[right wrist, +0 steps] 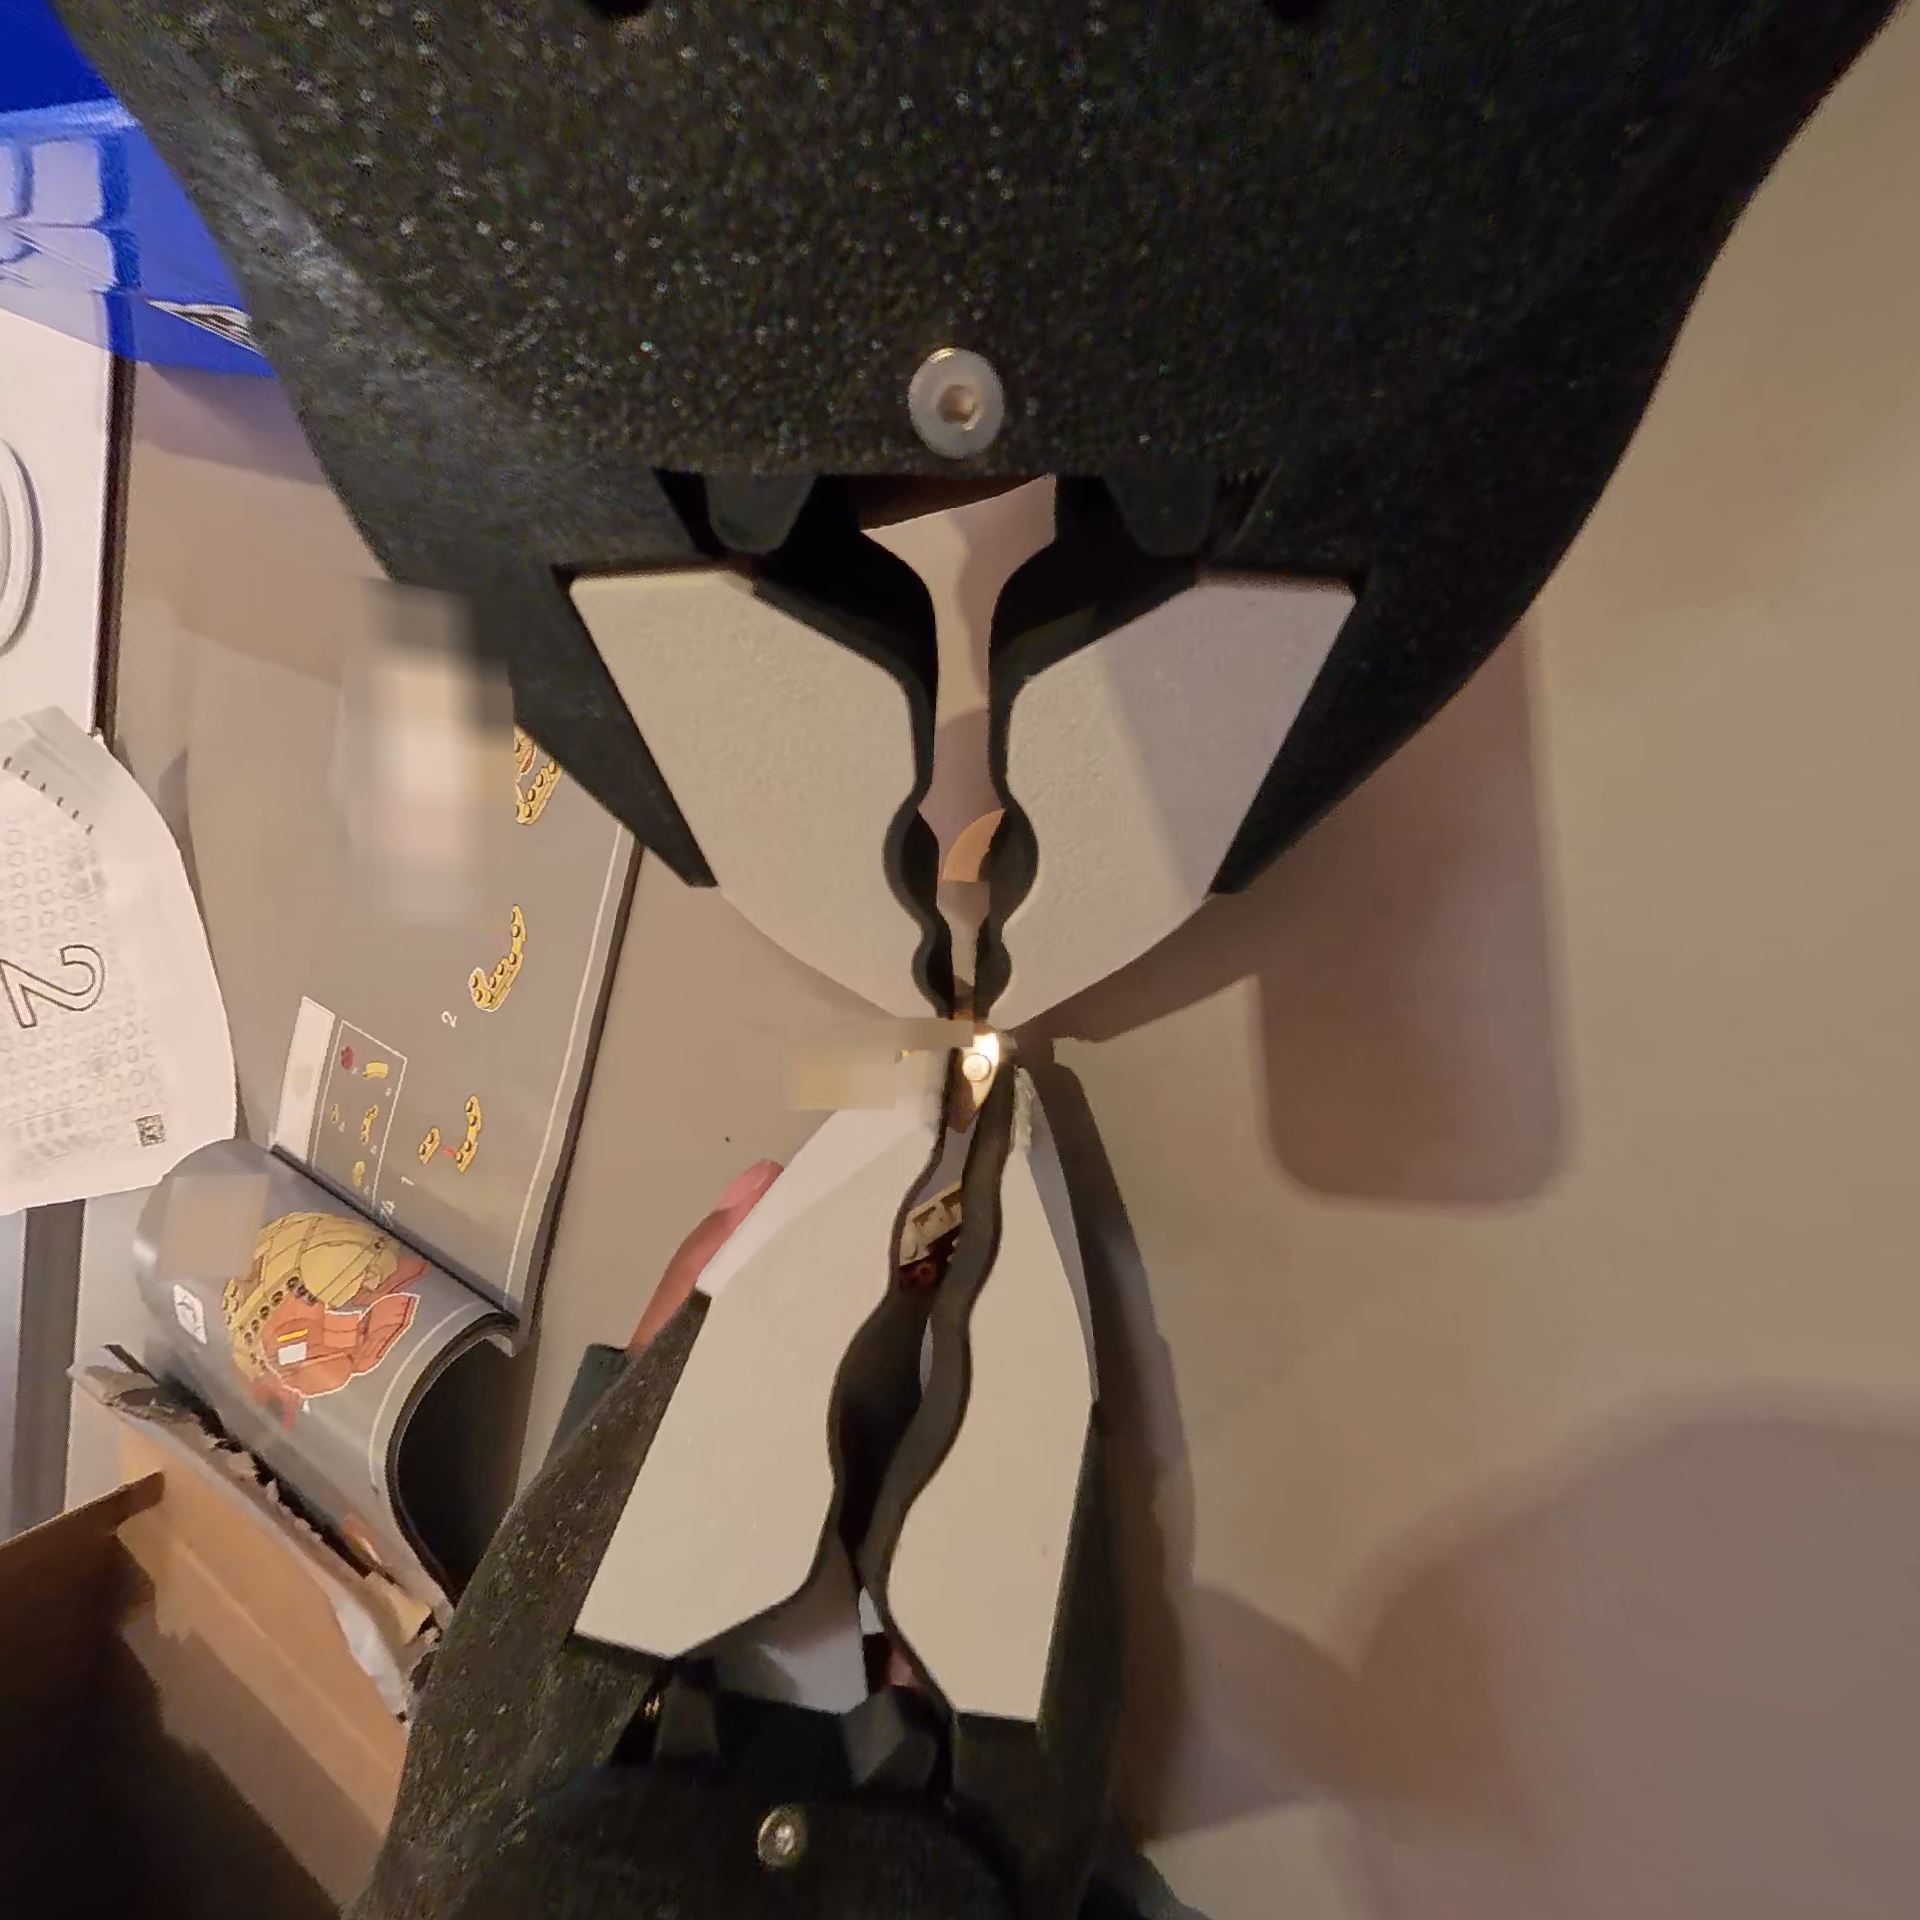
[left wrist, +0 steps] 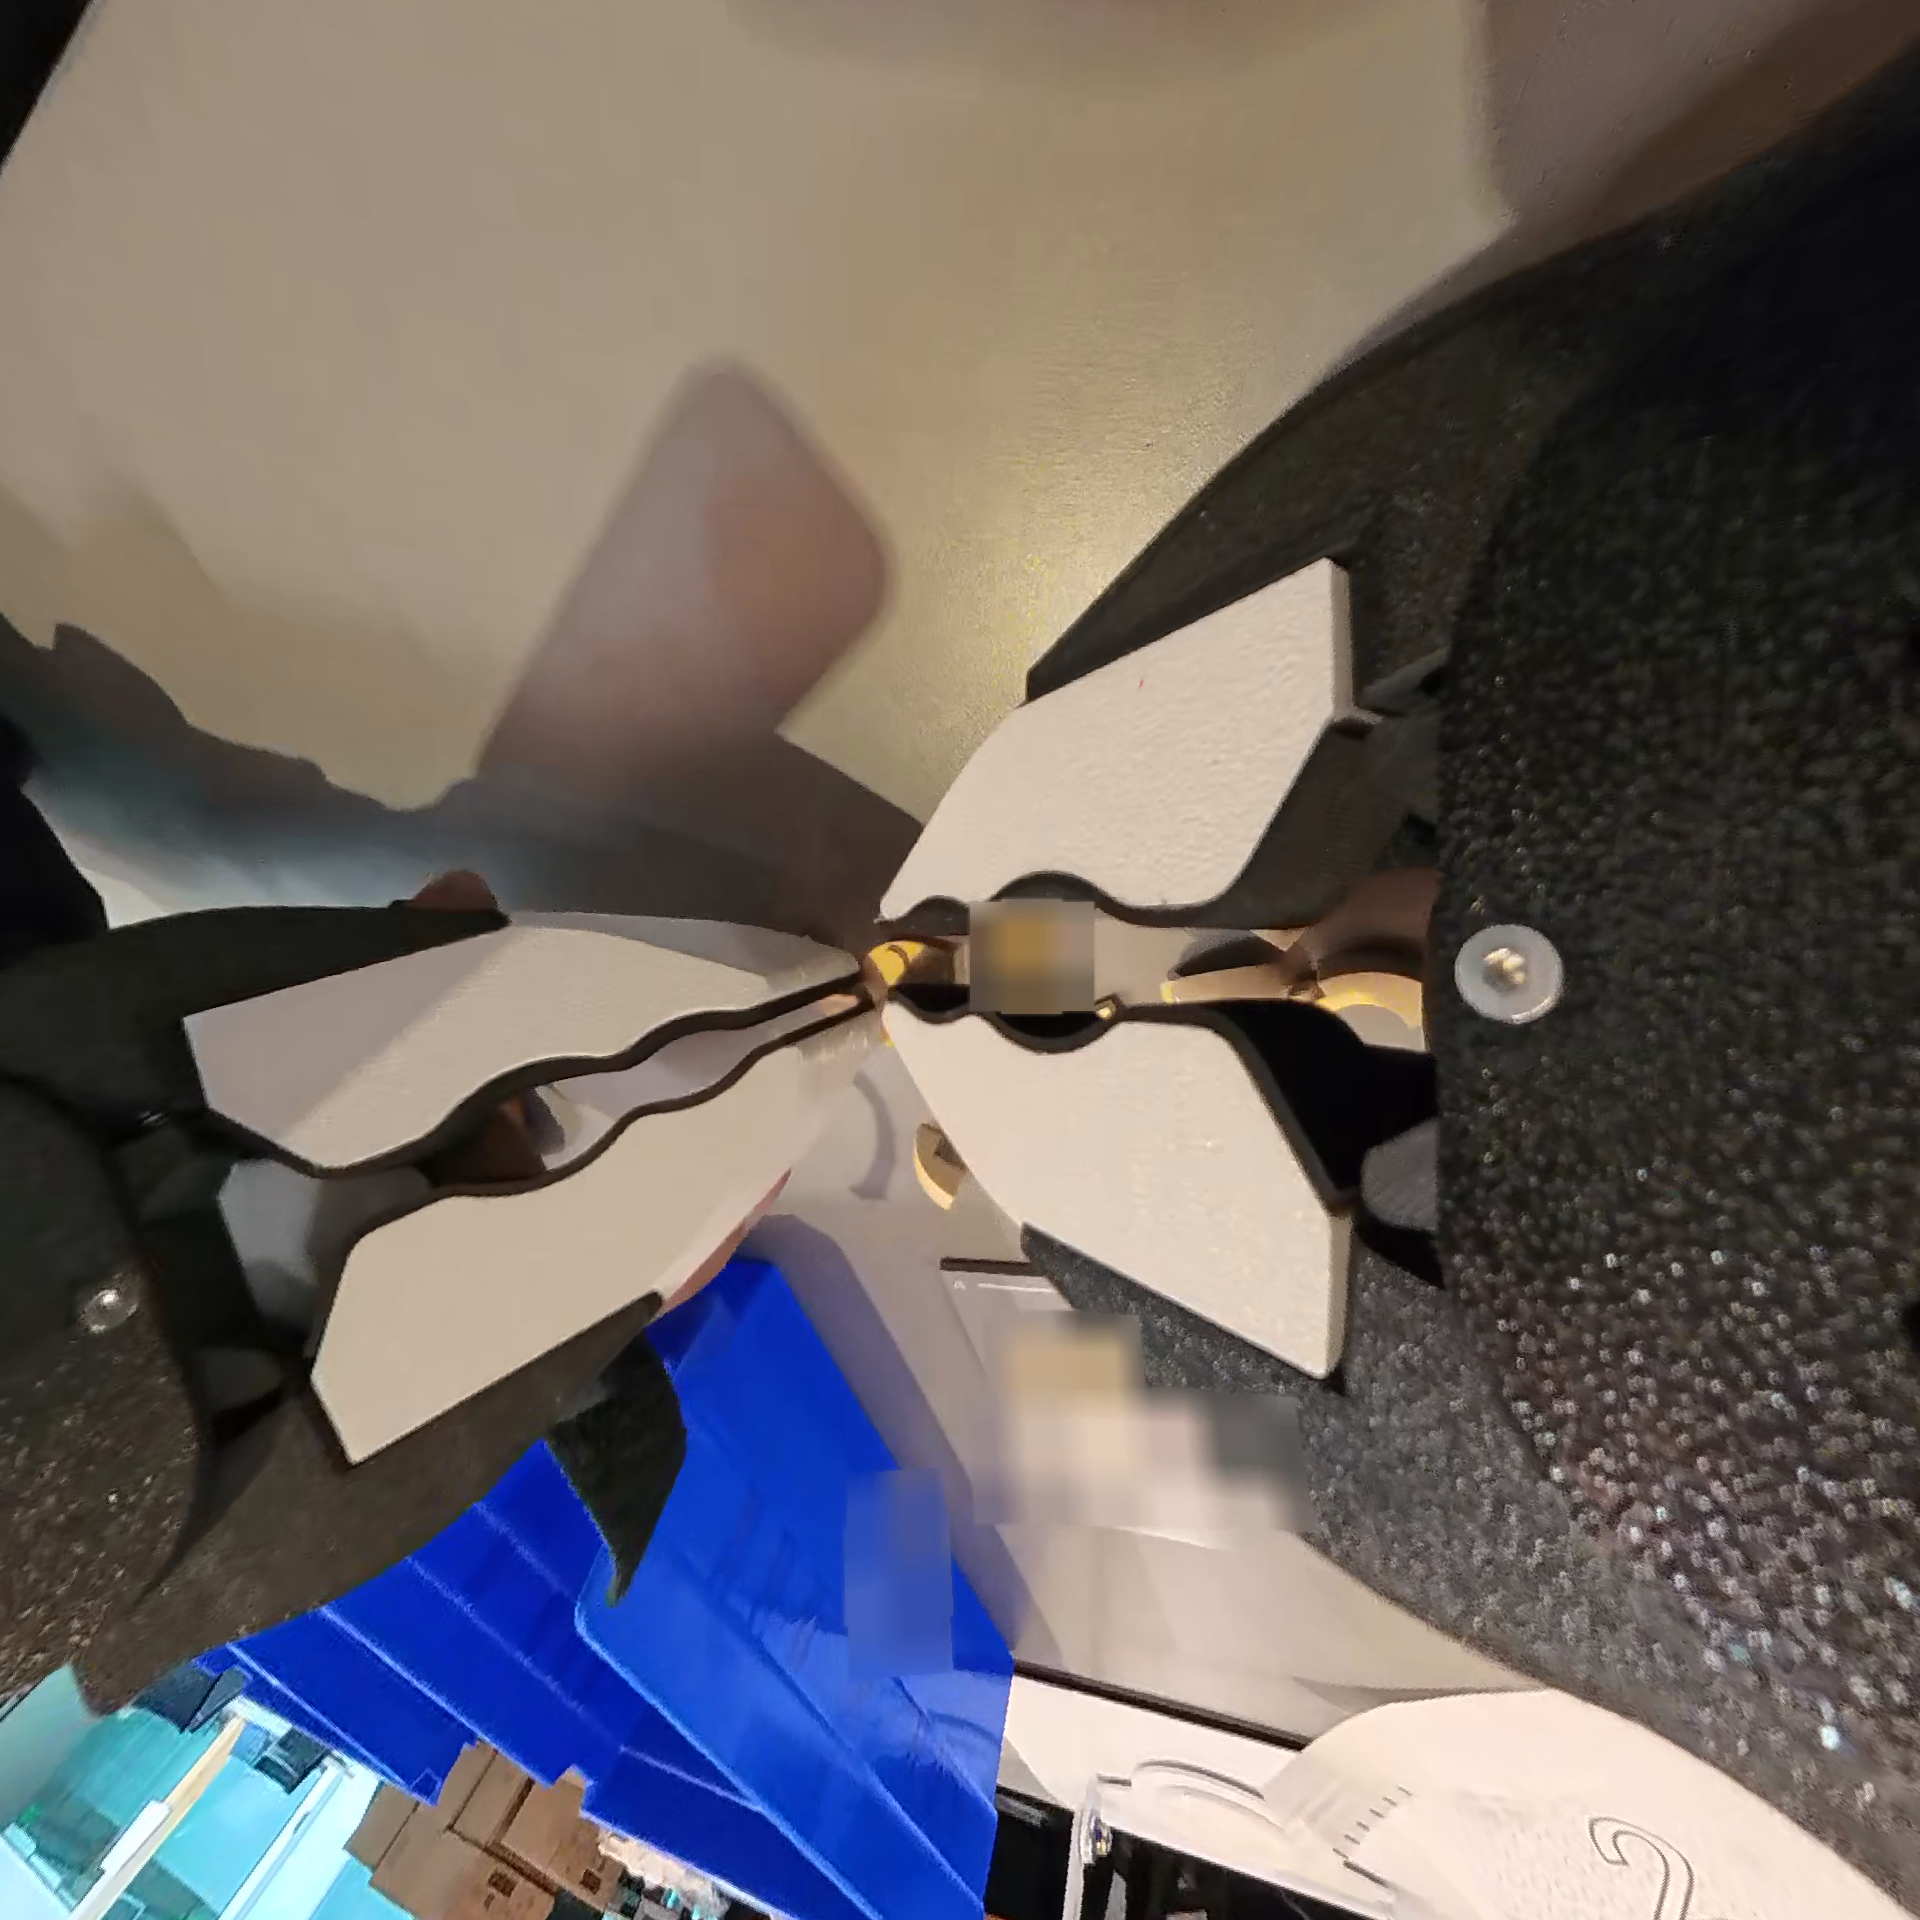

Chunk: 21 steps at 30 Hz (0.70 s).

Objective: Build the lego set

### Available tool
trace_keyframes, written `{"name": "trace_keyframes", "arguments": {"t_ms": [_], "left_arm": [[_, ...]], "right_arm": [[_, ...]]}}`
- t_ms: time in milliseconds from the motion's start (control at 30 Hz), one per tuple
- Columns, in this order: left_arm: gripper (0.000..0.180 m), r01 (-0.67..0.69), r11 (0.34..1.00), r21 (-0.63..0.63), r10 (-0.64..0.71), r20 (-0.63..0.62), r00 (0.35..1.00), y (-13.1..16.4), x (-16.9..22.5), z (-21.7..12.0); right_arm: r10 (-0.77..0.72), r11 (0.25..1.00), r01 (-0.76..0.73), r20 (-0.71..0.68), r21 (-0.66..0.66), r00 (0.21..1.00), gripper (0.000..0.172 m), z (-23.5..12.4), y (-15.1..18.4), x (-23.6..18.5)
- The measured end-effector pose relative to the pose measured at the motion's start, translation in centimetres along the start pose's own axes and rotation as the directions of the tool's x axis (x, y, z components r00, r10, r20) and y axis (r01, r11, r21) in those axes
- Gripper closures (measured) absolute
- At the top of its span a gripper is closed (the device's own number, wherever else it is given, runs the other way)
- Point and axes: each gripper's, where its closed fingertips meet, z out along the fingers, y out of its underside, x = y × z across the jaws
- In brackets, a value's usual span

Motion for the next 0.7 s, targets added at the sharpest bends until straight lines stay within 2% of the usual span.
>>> {"name": "trace_keyframes", "arguments": {"t_ms": [133,167,233,333,467,700], "left_arm": [[0.173,0.039,0.999,0.035,-0.04,0.02,0.999,-0.4,-0.7,-0.4],[0.173,0.045,0.997,0.058,-0.047,0.025,0.999,-0.7,-0.9,-0.6],[0.173,0.055,0.992,0.118,-0.059,0.037,0.998,-1.5,-1.3,-1.2],[0.173,0.05,0.968,0.247,-0.061,0.035,0.998,-3.5,-1.4,-2.2],[0.173,0.037,0.947,0.32,-0.045,0.02,0.999,-4.7,-1.0,-2.6],[0.173,0.032,0.924,0.382,-0.022,-0.03,0.999,-5.7,0.0,-2.6]], "right_arm": [[0.055,0.997,-0.053,-0.033,0.051,0.998,0.168,-0.6,-0.3,0.7],[0.081,0.994,-0.078,-0.041,0.083,0.996,0.162,-1.0,-0.6,1.0],[0.153,0.975,-0.143,-0.052,0.17,0.987,0.147,-2.0,-1.0,1.3],[0.298,0.899,-0.277,-0.01,0.339,0.954,0.139,-3.2,-2.4,1.4],[0.364,0.82,-0.347,0.053,0.456,0.93,0.141,-3.8,-3.7,0.4],[0.363,0.803,-0.361,0.091,0.475,0.927,0.154,-3.5,-4.2,-0.8]]}}
